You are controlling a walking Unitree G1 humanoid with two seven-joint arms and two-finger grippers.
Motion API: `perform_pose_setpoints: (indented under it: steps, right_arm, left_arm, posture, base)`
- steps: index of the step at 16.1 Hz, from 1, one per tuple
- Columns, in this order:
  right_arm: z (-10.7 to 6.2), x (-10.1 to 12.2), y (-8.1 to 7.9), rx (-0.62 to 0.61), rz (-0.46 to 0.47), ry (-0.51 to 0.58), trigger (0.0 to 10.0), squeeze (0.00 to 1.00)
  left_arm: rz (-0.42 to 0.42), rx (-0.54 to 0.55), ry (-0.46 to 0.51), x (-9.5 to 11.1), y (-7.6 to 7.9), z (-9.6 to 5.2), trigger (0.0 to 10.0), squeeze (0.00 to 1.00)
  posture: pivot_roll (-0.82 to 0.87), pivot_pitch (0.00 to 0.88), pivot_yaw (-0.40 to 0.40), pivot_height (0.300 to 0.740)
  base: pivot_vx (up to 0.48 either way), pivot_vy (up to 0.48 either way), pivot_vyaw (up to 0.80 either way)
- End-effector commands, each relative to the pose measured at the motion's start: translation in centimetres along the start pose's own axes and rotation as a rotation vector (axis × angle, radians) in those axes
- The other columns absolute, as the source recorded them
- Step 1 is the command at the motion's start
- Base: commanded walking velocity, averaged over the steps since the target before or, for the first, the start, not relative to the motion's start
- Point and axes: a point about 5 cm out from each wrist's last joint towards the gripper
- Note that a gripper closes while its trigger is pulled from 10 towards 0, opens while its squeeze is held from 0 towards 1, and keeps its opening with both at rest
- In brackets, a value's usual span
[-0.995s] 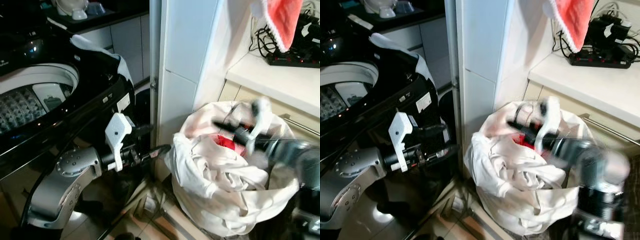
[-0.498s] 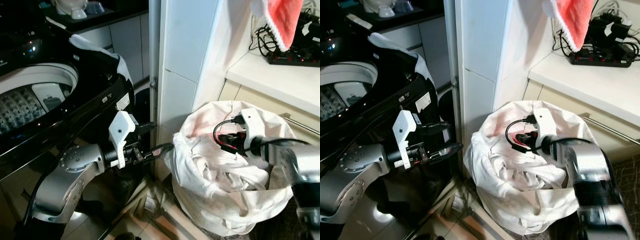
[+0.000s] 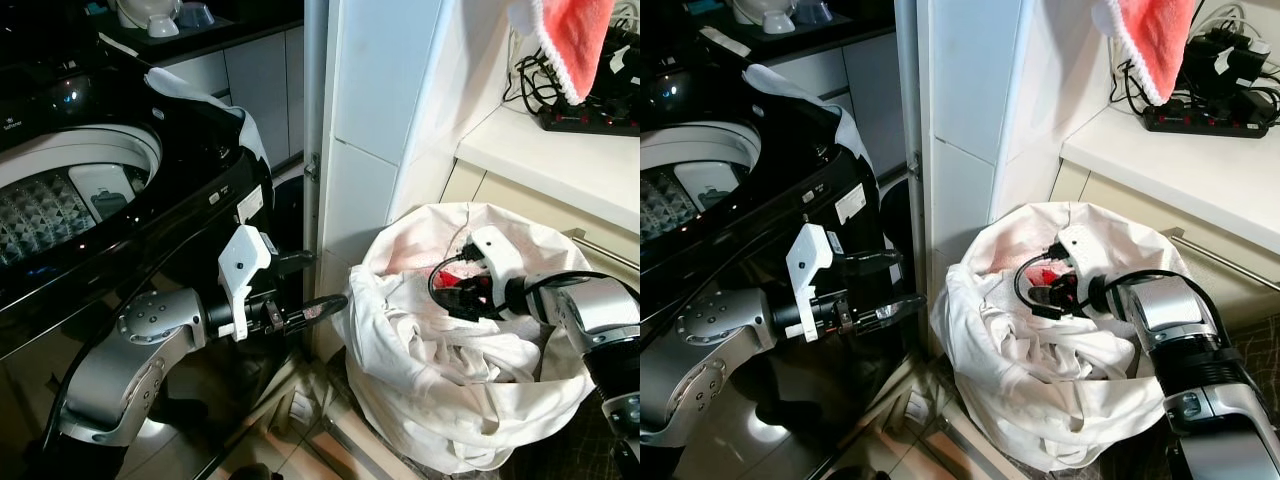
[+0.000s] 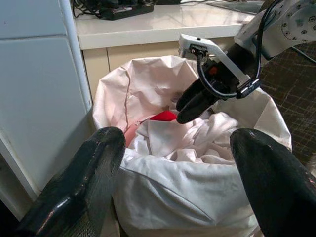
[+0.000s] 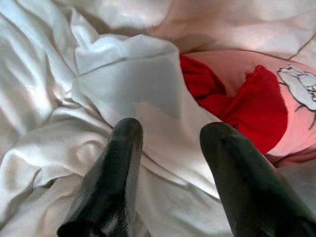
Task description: Clothes washing
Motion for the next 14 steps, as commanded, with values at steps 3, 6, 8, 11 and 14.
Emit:
perform_pose_setpoints:
  steps: [3,6,8,11,14]
  right_arm:
    - [0.5,0.5,-0.7,0.037,-0.04,-0.016,10.0,1.0]
    - [1.7,-0.1,-1.5,0.062,-0.038,-0.04,10.0,1.0]
    - [1.9,-0.2,-1.7,0.074,-0.04,-0.05,10.0,1.0]
    - [2.5,-0.8,-1.7,0.058,-0.08,-0.093,10.0,1.0]
    - [2.8,-1.5,-1.5,0.027,-0.108,-0.129,10.0,1.0]
  left_arm:
    - [0.001,-0.026,0.006,0.3,0.2,0.1,10.0,0.0]
    - [0.0,-0.04,0.008,0.4,0.3,0.2,10.0,0.0]
    - [-0.001,-0.041,0.007,0.4,0.3,0.2,10.0,0.0]
    - [-0.003,-0.045,0.003,0.4,0.4,0.2,10.0,0.0]
    - [-0.005,-0.051,0.0,0.4,0.5,0.2,10.0,0.0]
  posture:
    - [0.02,0.0,-0.016,0.74]
    - [0.02,0.0,-0.009,0.74]
    - [0.02,0.0,-0.009,0.74]
    - [0.02,0.0,-0.012,0.74]
    - [0.02,0.0,-0.01,0.74]
  base:
    - [0.0,0.0,0.0]
    - [0.0,0.0,0.0]
    - [0.0,0.0,0.0]
    - [0.0,0.0,0.0]
    - [0.0,0.0,0.0]
Point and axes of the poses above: a point about 5 cm out from each wrist's last joint towards the gripper, its own z axis pointing out of the wrist towards the gripper, its own x axis along the axis of the wrist's last joint, y = z × x, and after that the axes turned 12 degrees about z, right-handed
